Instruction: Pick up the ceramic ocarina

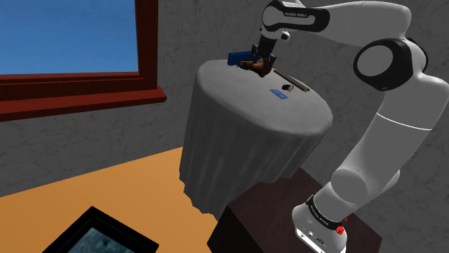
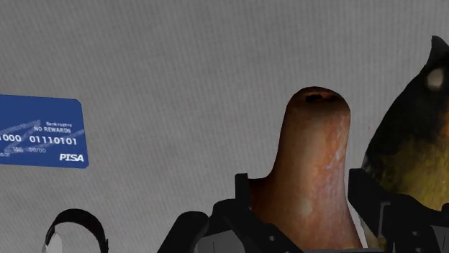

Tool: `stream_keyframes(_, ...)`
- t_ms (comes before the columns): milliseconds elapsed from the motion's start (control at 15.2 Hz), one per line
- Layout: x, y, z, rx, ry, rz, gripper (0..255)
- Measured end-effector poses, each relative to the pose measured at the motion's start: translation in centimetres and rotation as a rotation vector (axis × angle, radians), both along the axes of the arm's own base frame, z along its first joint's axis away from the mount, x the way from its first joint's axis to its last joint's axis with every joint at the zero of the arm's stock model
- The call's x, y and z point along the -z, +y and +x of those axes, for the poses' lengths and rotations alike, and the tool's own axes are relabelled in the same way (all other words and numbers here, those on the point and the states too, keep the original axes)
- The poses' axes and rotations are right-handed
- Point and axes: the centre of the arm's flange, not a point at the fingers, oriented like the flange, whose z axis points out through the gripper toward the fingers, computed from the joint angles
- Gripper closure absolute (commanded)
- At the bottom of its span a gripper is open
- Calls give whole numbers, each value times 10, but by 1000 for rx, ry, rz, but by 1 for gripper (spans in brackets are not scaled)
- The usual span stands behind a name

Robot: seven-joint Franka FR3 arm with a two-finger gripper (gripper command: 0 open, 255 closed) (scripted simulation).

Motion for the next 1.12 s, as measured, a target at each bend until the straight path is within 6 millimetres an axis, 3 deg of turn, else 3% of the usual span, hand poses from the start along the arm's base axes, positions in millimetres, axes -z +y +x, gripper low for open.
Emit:
stream_keyframes(594, -1, 0, 0, 0, -1, 0, 255)
stream_keyframes(1122, -40, 0, -1, 1, 2, 0, 255)
